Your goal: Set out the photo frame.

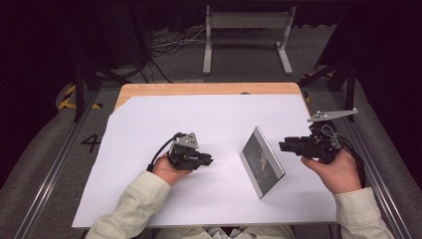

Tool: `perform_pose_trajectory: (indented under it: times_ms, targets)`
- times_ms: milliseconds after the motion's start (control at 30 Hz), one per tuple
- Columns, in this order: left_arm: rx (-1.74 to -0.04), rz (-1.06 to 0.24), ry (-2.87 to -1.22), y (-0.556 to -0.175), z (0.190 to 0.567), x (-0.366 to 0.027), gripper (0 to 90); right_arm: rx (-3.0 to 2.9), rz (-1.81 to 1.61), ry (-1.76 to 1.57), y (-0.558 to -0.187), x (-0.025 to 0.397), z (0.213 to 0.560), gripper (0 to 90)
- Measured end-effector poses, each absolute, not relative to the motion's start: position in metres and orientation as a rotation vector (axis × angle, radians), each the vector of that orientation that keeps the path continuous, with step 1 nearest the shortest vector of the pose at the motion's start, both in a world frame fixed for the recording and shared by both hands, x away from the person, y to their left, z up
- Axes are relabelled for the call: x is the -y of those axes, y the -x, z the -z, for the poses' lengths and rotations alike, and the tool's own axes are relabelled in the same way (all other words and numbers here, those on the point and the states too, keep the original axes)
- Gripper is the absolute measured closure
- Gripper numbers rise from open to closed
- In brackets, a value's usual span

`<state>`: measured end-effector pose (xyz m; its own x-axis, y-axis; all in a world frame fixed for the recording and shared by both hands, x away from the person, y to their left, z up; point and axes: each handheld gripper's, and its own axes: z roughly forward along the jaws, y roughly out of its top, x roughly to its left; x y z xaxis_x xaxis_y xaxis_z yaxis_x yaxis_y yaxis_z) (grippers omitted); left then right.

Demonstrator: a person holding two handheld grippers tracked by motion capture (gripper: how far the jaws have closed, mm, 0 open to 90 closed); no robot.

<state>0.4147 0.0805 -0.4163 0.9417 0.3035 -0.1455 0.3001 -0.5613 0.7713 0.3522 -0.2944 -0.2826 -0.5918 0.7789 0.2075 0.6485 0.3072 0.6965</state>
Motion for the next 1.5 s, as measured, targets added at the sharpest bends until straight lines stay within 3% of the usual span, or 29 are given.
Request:
perform_pose_trajectory:
  times_ms: [667, 1500]
  targets:
    - [-0.501, -0.089, -2.131, -0.421, 0.412, -0.099, 76.1, -2.518, -1.06, -1.354, -0.357, 0.265, 0.282, 54.4]
    - [-0.502, -0.093, -2.13, -0.421, 0.413, -0.101, 75.7, -2.616, -0.97, -1.394, -0.362, 0.252, 0.31, 52.9]
